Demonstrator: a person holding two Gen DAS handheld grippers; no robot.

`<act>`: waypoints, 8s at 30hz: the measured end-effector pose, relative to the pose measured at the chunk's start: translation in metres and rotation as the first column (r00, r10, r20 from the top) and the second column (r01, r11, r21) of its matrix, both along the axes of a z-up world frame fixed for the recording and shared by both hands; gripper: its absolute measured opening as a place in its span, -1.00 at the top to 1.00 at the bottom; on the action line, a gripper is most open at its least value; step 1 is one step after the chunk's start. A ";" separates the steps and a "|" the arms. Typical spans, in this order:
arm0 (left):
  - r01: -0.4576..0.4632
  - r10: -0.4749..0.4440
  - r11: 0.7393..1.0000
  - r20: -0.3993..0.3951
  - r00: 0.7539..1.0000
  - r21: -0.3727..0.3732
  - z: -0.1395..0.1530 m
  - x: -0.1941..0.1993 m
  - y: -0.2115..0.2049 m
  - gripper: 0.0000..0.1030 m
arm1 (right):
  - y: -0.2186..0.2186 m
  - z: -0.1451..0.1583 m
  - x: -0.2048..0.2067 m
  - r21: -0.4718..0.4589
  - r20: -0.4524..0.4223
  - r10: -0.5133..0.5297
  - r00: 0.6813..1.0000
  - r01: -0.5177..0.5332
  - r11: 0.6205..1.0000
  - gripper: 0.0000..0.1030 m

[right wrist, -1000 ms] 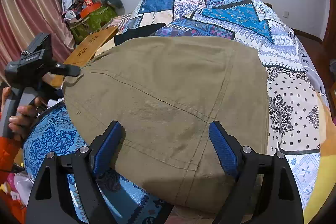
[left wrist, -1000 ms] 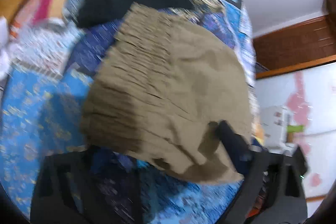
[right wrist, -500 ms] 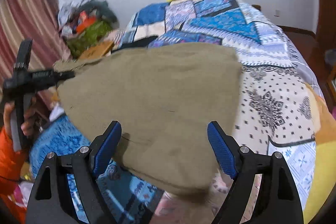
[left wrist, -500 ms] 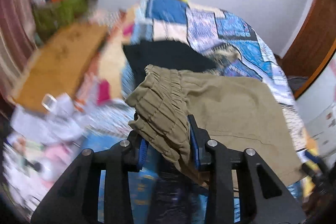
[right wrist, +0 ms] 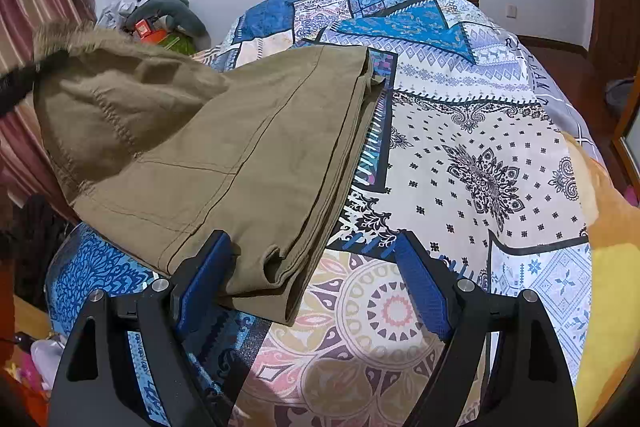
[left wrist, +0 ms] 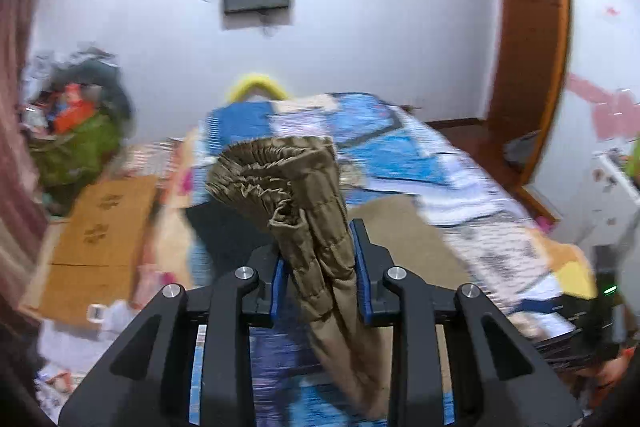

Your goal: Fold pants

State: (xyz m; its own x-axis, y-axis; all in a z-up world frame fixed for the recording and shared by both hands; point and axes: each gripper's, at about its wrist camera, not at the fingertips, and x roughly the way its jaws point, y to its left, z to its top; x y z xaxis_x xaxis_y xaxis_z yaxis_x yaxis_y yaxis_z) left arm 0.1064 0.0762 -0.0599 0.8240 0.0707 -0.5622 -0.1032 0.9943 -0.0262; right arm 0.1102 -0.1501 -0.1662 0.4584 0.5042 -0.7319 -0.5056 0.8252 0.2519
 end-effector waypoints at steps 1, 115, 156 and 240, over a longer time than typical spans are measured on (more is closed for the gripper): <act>0.038 -0.038 0.998 -0.012 0.999 -0.045 0.001 0.007 -0.005 0.46 | 0.000 0.000 0.000 0.003 0.001 0.000 1.000 0.000 1.000 -0.57; 0.045 -0.062 0.997 -0.270 0.961 -0.068 -0.090 0.049 0.053 -0.53 | 0.002 0.050 0.027 0.078 0.117 0.007 0.993 -0.016 0.997 0.13; -0.030 -0.113 0.965 -0.515 0.850 -0.261 -0.170 0.093 0.096 -0.75 | -0.008 -0.013 0.071 0.009 -0.166 -0.044 0.985 0.046 0.999 -0.65; -0.306 0.330 0.943 -0.506 0.797 0.134 -0.190 0.170 0.283 0.02 | 0.192 0.009 0.208 -0.094 -0.008 0.176 0.984 -0.176 0.980 0.29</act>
State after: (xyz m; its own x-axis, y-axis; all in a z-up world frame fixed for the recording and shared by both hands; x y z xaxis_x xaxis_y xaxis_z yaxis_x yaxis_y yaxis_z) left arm 0.2767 0.3590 -0.2496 0.3418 0.3117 -0.8866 -0.3998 0.9020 0.1630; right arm 0.3187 0.0419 -0.1567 0.3685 0.5060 -0.7798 -0.6455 0.7430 0.1771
